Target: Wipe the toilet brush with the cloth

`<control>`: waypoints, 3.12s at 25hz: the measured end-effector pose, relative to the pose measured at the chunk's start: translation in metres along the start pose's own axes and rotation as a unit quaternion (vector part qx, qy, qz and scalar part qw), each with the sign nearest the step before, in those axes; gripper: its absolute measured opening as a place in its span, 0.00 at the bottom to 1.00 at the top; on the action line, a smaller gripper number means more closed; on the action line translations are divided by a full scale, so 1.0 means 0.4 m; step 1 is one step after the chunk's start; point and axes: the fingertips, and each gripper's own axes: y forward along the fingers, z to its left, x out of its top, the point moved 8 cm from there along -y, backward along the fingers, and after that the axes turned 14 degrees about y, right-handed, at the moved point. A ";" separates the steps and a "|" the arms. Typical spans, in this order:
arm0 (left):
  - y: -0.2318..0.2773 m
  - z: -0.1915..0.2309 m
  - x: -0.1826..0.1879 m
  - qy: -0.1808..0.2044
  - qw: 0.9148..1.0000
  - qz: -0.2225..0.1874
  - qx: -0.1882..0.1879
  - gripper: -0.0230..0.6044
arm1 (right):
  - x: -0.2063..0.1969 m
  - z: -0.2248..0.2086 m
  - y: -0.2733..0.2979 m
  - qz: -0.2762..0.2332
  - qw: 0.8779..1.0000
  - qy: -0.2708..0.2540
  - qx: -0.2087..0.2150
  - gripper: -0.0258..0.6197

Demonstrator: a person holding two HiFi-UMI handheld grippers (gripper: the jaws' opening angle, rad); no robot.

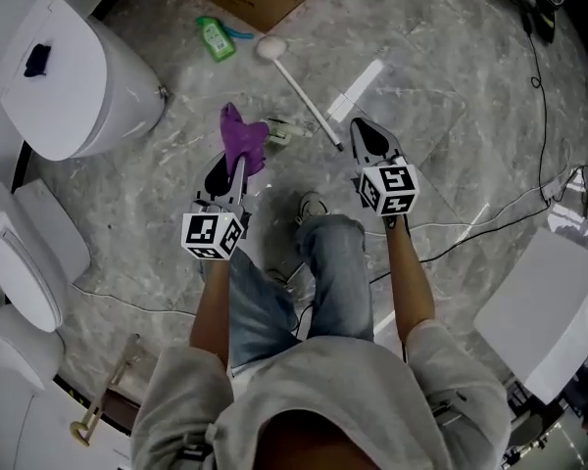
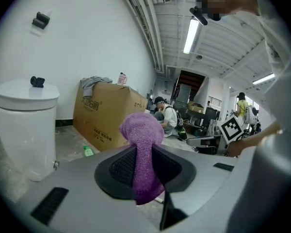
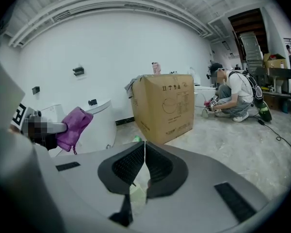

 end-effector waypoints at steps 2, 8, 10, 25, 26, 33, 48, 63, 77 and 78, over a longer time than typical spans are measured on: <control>0.029 -0.001 -0.054 0.015 1.000 -0.013 -0.004 0.19 | -0.050 -0.024 0.035 -0.005 1.000 -0.004 0.005 0.09; 0.081 0.008 -0.178 0.020 0.998 -0.054 0.003 0.19 | -0.180 -0.071 0.113 -0.020 1.000 -0.002 0.024 0.09; 0.094 0.006 -0.201 0.029 0.997 -0.066 0.002 0.19 | -0.209 -0.085 0.133 -0.027 0.999 0.003 0.024 0.09; 0.107 -0.004 -0.196 0.069 0.991 -0.113 -0.025 0.19 | -0.256 -0.049 0.164 -0.040 0.998 -0.016 0.036 0.09; 0.116 -0.010 -0.174 0.079 0.989 -0.120 -0.032 0.19 | -0.254 -0.047 0.165 -0.040 0.998 -0.017 0.036 0.09; 0.175 -0.072 -0.062 0.121 0.976 -0.161 -0.085 0.19 | -0.265 -0.042 0.154 -0.035 0.999 -0.026 0.023 0.09; 0.219 -0.021 -0.231 0.085 0.991 -0.075 -0.075 0.19 | -0.267 -0.058 0.160 -0.033 0.999 -0.024 0.014 0.09; 0.307 0.049 -0.522 0.011 0.998 0.060 -0.026 0.19 | -0.284 -0.098 0.147 -0.021 0.999 -0.030 -0.002 0.09; 0.296 0.070 -0.541 0.010 0.998 0.062 -0.015 0.19 | -0.286 -0.096 0.130 -0.009 0.999 -0.049 -0.005 0.09; 0.278 0.069 -0.513 0.019 0.999 0.044 -0.013 0.19 | -0.288 -0.093 0.130 -0.009 0.999 -0.048 -0.006 0.09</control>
